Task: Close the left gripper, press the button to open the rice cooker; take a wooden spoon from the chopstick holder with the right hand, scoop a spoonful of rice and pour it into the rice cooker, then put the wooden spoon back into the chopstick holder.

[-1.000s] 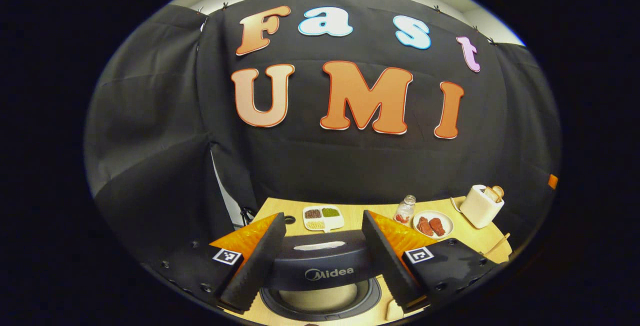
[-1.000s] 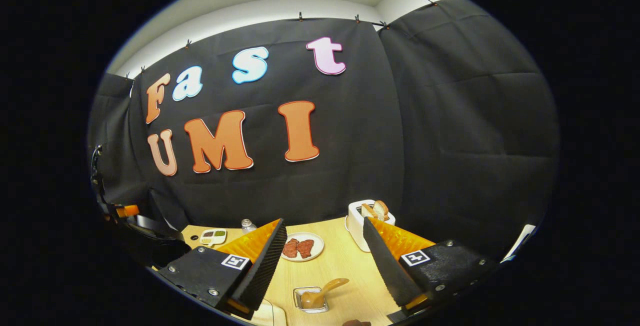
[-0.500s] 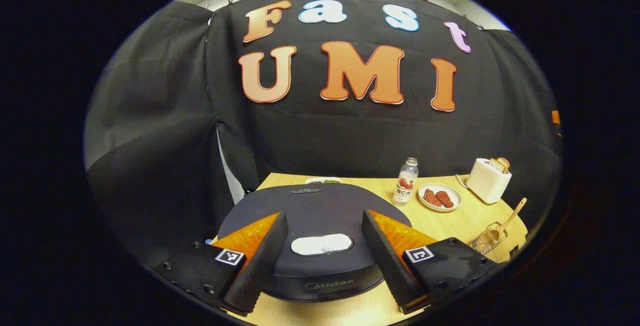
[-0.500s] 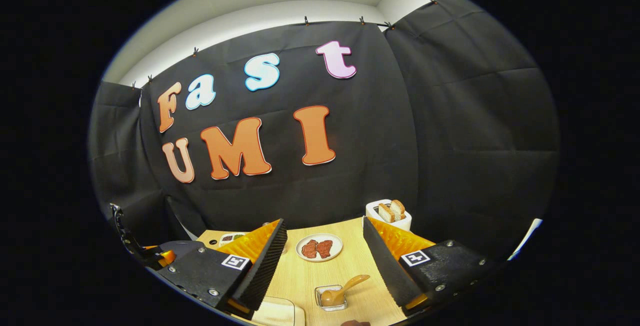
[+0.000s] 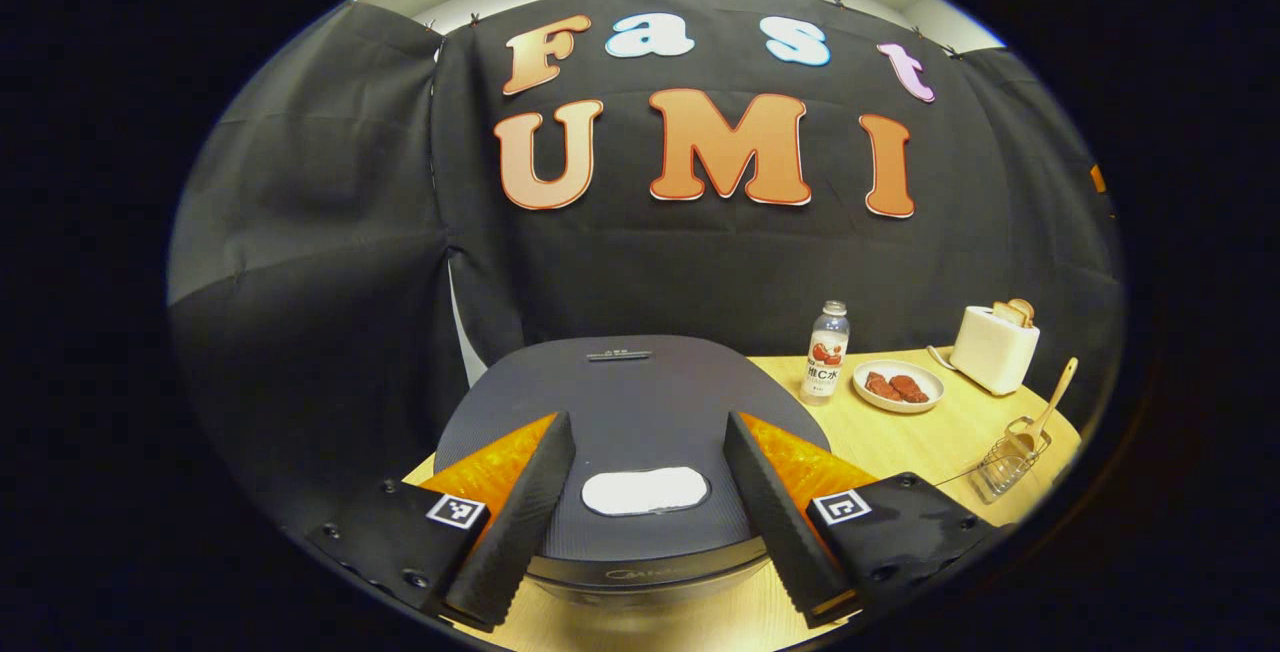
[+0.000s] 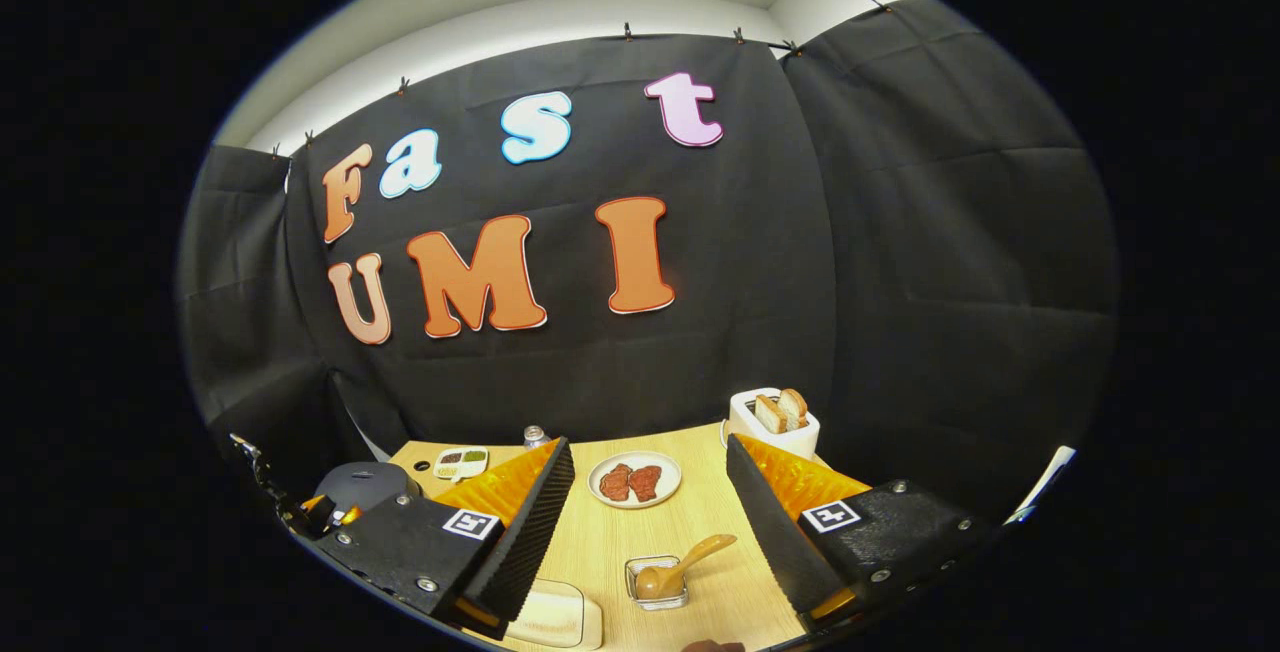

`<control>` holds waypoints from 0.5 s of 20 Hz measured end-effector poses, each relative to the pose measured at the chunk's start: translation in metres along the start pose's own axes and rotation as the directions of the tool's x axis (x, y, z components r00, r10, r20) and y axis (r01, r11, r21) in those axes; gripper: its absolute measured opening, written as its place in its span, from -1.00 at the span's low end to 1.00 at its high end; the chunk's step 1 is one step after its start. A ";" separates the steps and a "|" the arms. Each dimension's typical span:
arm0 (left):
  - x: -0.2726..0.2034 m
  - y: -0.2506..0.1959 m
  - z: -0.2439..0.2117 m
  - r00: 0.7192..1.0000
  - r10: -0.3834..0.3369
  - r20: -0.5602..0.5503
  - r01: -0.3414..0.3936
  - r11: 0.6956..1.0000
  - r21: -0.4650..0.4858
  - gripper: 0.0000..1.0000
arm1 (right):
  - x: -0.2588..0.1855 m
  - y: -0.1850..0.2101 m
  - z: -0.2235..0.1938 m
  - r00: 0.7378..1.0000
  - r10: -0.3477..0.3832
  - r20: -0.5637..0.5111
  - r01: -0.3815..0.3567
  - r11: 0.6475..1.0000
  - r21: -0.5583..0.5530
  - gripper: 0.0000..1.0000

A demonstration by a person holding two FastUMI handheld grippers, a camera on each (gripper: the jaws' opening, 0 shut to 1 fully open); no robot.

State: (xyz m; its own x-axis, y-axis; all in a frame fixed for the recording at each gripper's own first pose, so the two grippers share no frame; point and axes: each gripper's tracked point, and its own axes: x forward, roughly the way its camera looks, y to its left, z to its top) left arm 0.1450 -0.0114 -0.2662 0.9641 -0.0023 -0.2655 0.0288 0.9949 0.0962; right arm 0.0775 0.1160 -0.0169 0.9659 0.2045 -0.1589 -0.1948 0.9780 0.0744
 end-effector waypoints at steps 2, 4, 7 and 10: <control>0.000 0.001 0.006 1.000 -0.003 0.009 0.003 1.000 0.009 1.00 | 0.000 -0.002 -0.004 1.000 -0.001 -0.005 0.001 1.000 0.000 0.89; 0.001 0.001 0.009 1.000 -0.008 -0.002 0.008 0.999 0.048 0.92 | 0.001 -0.001 -0.005 1.000 0.001 -0.008 -0.001 1.000 0.008 0.89; -0.002 0.008 0.010 0.995 -0.007 -0.102 0.007 1.000 0.006 0.89 | 0.001 -0.003 -0.001 1.000 0.002 0.001 -0.002 1.000 0.003 0.89; -0.013 0.025 0.048 0.996 0.019 -0.093 -0.026 0.997 -0.075 0.89 | 0.002 0.000 0.009 1.000 0.013 0.019 -0.013 1.000 0.002 0.89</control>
State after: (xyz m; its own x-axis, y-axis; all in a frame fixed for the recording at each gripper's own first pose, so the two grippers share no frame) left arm 0.1459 0.0091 -0.2139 0.9358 0.0256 -0.3515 -0.0157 0.9994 0.0308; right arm 0.0811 0.1160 -0.0088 0.9663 0.2168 -0.1391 -0.2074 0.9751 0.0787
